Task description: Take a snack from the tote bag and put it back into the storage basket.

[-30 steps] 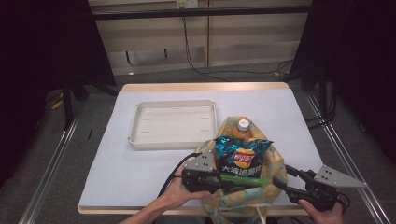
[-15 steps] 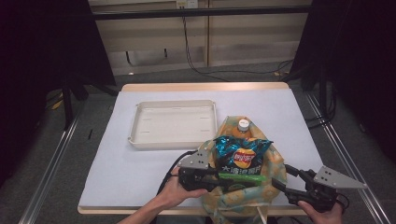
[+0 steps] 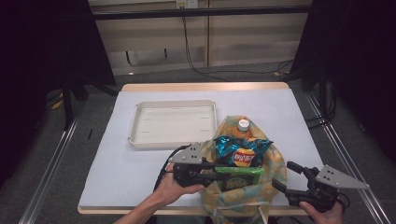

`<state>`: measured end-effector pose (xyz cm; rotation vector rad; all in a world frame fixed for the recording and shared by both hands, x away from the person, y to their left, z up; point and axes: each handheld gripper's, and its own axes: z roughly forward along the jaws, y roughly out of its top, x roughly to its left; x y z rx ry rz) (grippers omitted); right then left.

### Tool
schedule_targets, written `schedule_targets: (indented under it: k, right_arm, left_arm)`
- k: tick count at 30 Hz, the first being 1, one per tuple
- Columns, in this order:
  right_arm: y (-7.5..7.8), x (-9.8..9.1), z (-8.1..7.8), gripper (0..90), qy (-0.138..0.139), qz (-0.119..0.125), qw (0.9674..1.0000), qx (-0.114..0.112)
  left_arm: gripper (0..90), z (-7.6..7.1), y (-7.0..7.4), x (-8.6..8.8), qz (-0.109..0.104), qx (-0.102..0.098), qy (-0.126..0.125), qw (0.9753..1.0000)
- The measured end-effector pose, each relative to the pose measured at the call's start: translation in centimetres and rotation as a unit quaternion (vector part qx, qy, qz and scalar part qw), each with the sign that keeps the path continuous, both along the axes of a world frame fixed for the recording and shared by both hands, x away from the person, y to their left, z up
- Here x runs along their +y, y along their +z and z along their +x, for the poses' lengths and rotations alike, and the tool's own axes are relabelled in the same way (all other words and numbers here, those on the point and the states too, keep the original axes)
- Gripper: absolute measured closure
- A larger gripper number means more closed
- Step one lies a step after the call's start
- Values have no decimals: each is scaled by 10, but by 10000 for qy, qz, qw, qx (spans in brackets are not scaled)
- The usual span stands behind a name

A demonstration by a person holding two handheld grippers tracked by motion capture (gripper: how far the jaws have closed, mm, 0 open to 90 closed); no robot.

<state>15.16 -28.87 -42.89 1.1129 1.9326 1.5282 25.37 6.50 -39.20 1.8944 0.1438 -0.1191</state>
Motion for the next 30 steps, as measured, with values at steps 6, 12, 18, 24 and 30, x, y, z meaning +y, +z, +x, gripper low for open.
schedule_targets:
  k: [6,12,18,24,30]
  right_arm:
    - [-1,0,2,80,26,67,10000,35]
    - [-2,-3,3,38,80,126,9999,56]
    - [-3,-1,4,5,317,89,9994,53]
    - [-3,-1,2,3,324,78,9994,10]
    - [-4,-2,2,5,224,280,9994,16]
  left_arm:
    - [737,2,21,3,-137,-184,22,9997]
    - [737,14,33,10,-223,-63,-28,9997]
    - [737,22,44,15,-392,-49,-13,9992]
    - [735,24,56,24,-458,-162,10,9988]
    - [734,27,62,37,-424,-141,160,9989]
